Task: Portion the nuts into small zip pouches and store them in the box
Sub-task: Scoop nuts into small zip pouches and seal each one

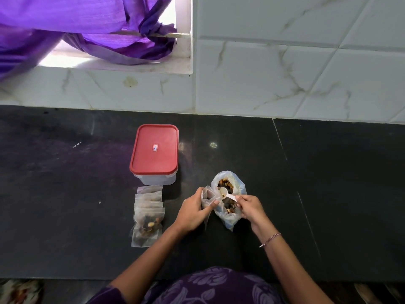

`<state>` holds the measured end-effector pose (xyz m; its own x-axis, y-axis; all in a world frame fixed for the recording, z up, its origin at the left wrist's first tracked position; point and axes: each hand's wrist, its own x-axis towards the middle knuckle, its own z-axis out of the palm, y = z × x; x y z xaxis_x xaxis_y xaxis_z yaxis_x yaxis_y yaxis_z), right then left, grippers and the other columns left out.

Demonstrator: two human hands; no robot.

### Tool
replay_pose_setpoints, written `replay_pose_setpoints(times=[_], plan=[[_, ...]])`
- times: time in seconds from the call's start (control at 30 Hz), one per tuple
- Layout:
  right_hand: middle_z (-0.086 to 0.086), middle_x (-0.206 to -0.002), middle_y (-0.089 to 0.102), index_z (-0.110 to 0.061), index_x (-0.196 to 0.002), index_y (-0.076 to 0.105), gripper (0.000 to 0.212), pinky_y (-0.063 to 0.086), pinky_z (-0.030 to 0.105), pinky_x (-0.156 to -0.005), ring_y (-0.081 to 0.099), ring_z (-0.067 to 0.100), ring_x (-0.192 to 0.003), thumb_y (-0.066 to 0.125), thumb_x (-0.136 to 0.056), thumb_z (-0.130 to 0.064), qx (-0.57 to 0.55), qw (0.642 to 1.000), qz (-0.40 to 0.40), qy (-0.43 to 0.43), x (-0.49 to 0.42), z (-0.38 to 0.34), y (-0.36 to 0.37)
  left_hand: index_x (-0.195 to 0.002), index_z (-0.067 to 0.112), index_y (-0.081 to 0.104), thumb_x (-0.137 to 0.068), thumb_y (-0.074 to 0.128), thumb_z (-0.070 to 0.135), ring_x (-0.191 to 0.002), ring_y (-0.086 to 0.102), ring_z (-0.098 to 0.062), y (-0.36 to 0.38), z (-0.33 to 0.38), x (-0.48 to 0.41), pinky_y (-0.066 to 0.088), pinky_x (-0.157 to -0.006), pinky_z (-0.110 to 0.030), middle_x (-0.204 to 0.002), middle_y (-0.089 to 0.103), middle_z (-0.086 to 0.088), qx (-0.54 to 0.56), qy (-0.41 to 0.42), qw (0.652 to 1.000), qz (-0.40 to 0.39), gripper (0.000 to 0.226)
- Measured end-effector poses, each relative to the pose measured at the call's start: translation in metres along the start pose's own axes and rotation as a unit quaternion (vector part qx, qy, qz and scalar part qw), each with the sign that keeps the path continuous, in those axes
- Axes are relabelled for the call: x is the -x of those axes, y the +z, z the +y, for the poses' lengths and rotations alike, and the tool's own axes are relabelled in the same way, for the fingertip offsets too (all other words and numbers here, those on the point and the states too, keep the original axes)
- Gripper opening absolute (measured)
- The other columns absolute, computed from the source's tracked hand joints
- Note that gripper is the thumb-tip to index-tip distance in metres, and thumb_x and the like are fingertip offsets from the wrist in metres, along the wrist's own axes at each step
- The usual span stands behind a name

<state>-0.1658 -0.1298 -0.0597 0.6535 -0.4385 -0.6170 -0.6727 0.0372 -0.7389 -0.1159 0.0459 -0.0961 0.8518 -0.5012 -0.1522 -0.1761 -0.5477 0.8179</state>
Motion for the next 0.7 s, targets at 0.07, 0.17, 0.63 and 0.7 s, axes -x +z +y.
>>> replay_pose_setpoints(times=[0.07, 0.17, 0.63, 0.7], plan=[[0.001, -0.073, 0.049, -0.012, -0.104, 0.066, 0.020, 0.034, 0.019, -0.049, 0.042, 0.007, -0.059, 0.047, -0.099, -0.018, -0.011, 1.000, 0.002, 0.006, 0.000, -0.001, -0.004, -0.116, 0.026, 0.052, -0.085, 0.049, 0.068, -0.094, 0.063, -0.001, -0.002, -0.001, 0.000, 0.053, -0.085, -0.036, -0.106, 0.067, 0.013, -0.003, 0.002, 1.000, 0.002, 0.052], [0.001, -0.072, 0.048, -0.013, -0.095, 0.063, 0.018, 0.033, 0.018, -0.048, 0.038, 0.007, -0.056, 0.046, -0.099, -0.019, -0.016, 1.000, 0.008, 0.009, 0.004, -0.005, -0.010, -0.117, 0.027, 0.052, -0.081, 0.045, 0.073, -0.098, 0.062, -0.003, -0.003, -0.002, 0.000, 0.052, -0.088, -0.038, -0.110, 0.066, 0.013, -0.018, 0.010, 1.000, 0.006, 0.059], [-0.002, -0.117, 0.052, -0.019, -0.121, 0.054, 0.025, 0.050, 0.022, -0.070, 0.051, 0.010, -0.105, 0.047, -0.097, -0.020, 0.540, 0.771, 0.138, -0.309, 0.012, -0.002, 0.013, -0.105, 0.026, 0.054, -0.087, 0.057, 0.055, -0.095, 0.057, -0.001, -0.005, -0.005, -0.003, 0.050, -0.084, -0.034, -0.101, 0.063, 0.015, -0.022, 0.025, 0.999, 0.033, 0.035], [-0.002, -0.117, 0.052, -0.018, -0.121, 0.053, 0.026, 0.051, 0.022, -0.071, 0.050, 0.010, -0.107, 0.051, -0.095, -0.018, 0.548, 0.766, 0.120, -0.313, 0.011, -0.003, 0.014, -0.104, 0.027, 0.053, -0.085, 0.055, 0.060, -0.094, 0.059, -0.001, -0.004, -0.006, -0.003, 0.051, -0.084, -0.036, -0.100, 0.064, 0.014, -0.007, 0.016, 1.000, 0.021, 0.038]])
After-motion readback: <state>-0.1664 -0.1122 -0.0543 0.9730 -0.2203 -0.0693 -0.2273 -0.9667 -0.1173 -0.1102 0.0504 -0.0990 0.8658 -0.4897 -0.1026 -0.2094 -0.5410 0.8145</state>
